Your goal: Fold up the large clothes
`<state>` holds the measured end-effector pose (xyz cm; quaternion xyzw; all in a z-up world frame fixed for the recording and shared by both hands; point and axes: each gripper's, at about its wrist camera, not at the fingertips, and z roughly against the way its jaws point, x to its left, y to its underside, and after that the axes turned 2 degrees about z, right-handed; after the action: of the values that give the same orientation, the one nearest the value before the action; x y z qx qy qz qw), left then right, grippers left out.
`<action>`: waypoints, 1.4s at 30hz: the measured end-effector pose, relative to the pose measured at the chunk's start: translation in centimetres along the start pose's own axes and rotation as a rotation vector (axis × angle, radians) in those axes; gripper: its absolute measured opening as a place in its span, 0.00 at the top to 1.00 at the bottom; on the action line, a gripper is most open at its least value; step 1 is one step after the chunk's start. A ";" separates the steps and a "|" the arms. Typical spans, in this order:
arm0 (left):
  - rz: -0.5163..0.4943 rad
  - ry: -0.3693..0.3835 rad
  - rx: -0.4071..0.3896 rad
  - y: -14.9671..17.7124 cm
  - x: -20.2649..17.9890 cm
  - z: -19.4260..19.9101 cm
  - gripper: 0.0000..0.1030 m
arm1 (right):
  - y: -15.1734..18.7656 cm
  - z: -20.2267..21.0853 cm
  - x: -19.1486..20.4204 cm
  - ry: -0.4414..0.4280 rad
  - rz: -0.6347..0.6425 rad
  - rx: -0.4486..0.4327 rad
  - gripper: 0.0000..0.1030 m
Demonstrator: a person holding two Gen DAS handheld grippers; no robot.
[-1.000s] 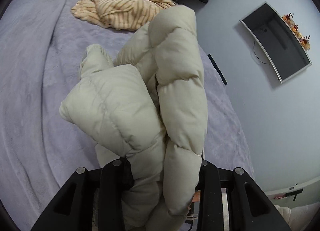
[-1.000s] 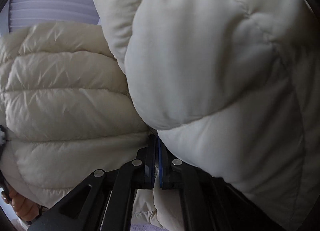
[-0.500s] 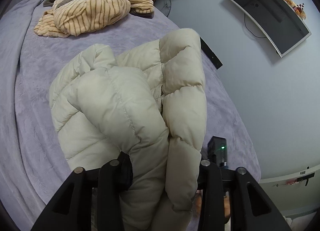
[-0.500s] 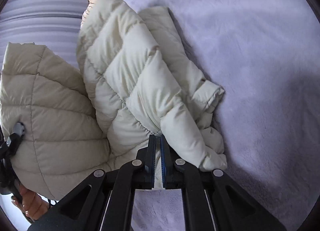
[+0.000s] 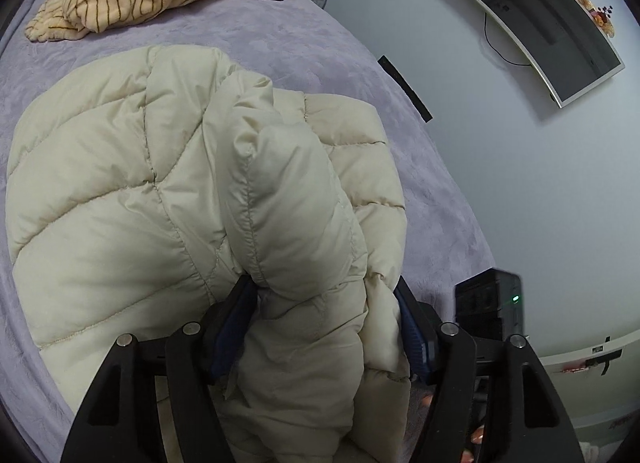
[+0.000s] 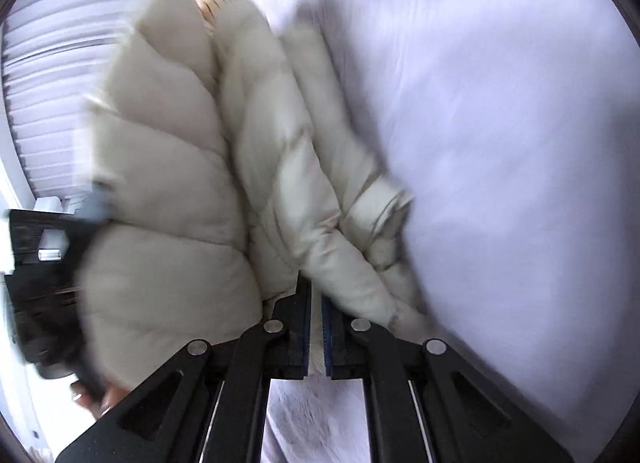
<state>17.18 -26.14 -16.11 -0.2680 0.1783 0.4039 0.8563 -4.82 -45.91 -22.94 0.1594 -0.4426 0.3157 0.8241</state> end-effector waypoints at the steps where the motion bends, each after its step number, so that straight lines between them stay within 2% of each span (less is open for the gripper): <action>1: -0.009 -0.003 -0.001 0.0 -0.1 -0.1 0.34 | -0.4 1.5 0.1 0.031 0.022 -0.017 0.91; 2: -0.018 -0.011 -0.002 0.1 -0.1 -0.2 0.34 | -0.9 3.0 0.3 0.056 0.037 -0.036 0.82; 3: -0.028 -0.016 -0.004 0.2 -0.2 -0.4 0.34 | -1.6 4.5 0.6 0.076 0.046 -0.057 0.35; 4: -0.035 -0.020 -0.007 0.4 -0.3 -0.4 0.34 | -2.4 5.8 1.1 0.087 0.054 -0.079 0.00; 6: -0.051 -0.028 -0.010 0.5 -0.2 -0.6 0.34 | -4.2 8.1 2.5 0.092 0.107 -0.111 0.01; 8: -0.084 -0.054 -0.011 0.8 -0.7 -0.6 0.34 | -6.0 8.7 4.8 0.089 0.175 -0.077 0.01; 11: -0.131 -0.089 -0.014 1.0 -1.9 -0.4 0.34 | -8.5 7.3 8.6 0.070 0.247 0.066 0.00; 13: -0.148 -0.102 -0.019 1.2 -2.3 0.0 0.34 | -9.3 4.6 11.0 0.113 0.300 0.149 0.00; 15: -0.168 -0.118 -0.025 1.3 -2.7 0.0 0.34 | -10.7 2.6 13.4 0.165 0.351 0.204 0.00; 19: -0.217 -0.159 -0.040 2.0 -3.7 0.4 0.34 | -11.3 0.6 15.9 0.142 0.372 0.303 0.00; 23: -0.240 -0.173 -0.026 2.9 -4.2 1.4 0.34 | -10.6 -2.1 16.0 0.268 0.424 0.378 0.00; 25: -0.244 -0.147 -0.025 3.6 -4.1 3.2 0.34 | -10.2 -3.0 14.9 0.328 0.394 0.367 0.00; 29: -0.218 -0.094 -0.053 4.3 -2.4 8.2 0.34 | -11.3 -3.8 11.6 0.318 0.302 0.326 0.00; 32: -0.143 -0.172 -0.134 3.4 0.7 10.8 0.34 | -11.3 -4.3 9.1 0.337 0.289 0.304 0.00; 33: -0.105 -0.223 -0.159 2.9 2.2 10.9 0.28 | -11.4 -4.6 8.2 0.329 0.272 0.298 0.00; 35: -0.026 -0.303 -0.188 1.9 5.3 10.6 0.25 | -11.4 -5.3 6.6 0.313 0.229 0.289 0.00; 36: 0.032 -0.316 -0.185 1.4 7.1 10.3 0.25 | -11.4 -5.3 6.2 0.300 0.206 0.278 0.00; 38: 0.131 -0.289 -0.176 1.0 10.0 9.8 0.25 | -11.0 -4.7 6.6 0.273 0.174 0.259 0.00; 40: 0.148 -0.301 -0.170 1.4 10.8 9.4 0.25 | -10.6 -2.9 7.8 0.254 0.187 0.245 0.00; 42: 0.119 -0.299 -0.157 1.7 10.2 8.7 0.25 | -9.7 -1.1 9.8 0.254 0.223 0.238 0.00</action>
<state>22.87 -13.93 -15.08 -0.2599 0.0324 0.5020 0.8242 6.29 -48.91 -15.28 0.1645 -0.3096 0.4726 0.8085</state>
